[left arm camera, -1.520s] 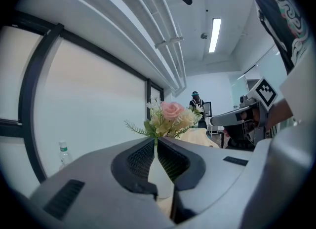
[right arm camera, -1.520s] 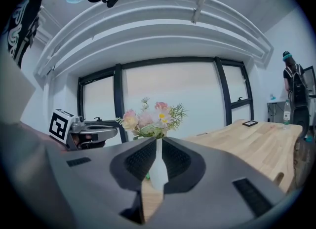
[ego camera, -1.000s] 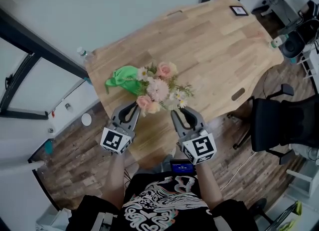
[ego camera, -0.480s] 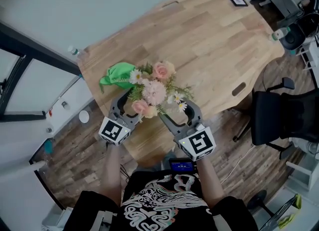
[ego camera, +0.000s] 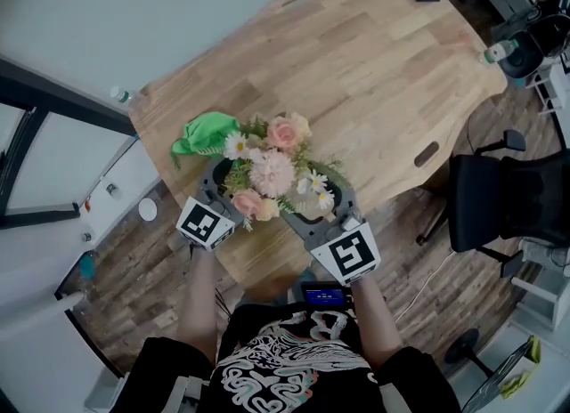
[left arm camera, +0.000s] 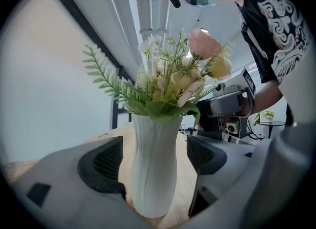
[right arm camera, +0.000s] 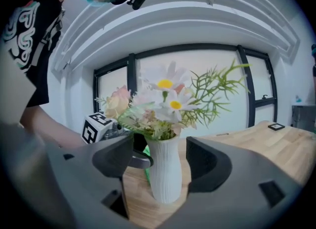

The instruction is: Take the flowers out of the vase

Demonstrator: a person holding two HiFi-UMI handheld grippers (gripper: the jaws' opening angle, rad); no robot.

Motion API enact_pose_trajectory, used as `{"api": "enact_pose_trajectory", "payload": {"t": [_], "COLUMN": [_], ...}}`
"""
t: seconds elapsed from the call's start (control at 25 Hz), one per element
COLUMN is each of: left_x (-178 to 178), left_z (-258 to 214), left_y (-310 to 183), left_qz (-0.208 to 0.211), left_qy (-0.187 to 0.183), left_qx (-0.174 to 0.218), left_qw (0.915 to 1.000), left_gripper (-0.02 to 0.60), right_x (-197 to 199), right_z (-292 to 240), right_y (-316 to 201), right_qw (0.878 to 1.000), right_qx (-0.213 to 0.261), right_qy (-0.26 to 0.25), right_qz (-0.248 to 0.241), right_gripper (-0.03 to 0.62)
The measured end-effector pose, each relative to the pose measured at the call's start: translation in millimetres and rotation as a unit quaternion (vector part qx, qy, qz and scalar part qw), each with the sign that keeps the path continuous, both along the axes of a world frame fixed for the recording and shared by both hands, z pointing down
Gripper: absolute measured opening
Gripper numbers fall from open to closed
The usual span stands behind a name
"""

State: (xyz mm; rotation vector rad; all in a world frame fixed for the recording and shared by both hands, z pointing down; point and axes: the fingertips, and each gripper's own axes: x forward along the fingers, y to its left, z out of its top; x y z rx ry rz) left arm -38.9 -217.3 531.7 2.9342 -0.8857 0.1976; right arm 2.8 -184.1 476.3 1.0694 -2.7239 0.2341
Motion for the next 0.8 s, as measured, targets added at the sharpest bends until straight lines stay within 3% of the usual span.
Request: {"api": "enact_pose_trajectory", "payload": {"t": [0.36, 0.56, 0.8], "left_x": [18, 30, 31], "left_z": [-3, -11, -7], "left_y": [-3, -7, -11], "left_qz": [0.048, 0.047, 0.047], "left_qy": [0.008, 0.026, -0.010], "left_qx": [0.012, -0.006, 0.009], "left_qw": [0.9987, 0.9985, 0.9988], "left_gripper": [0.380, 0.377, 0.363], "right_x": [-16, -20, -23], "right_z": [-16, -32, -30], "right_y": [-5, -7, -12], "right_qw": [0.999, 0.996, 0.995], "right_qx": [0.043, 0.087, 0.094], "right_qy": [0.020, -0.002, 0.000], "right_qz": [-0.026, 0.000, 0.010], "right_gripper": [0.305, 0.305, 0.304]}}
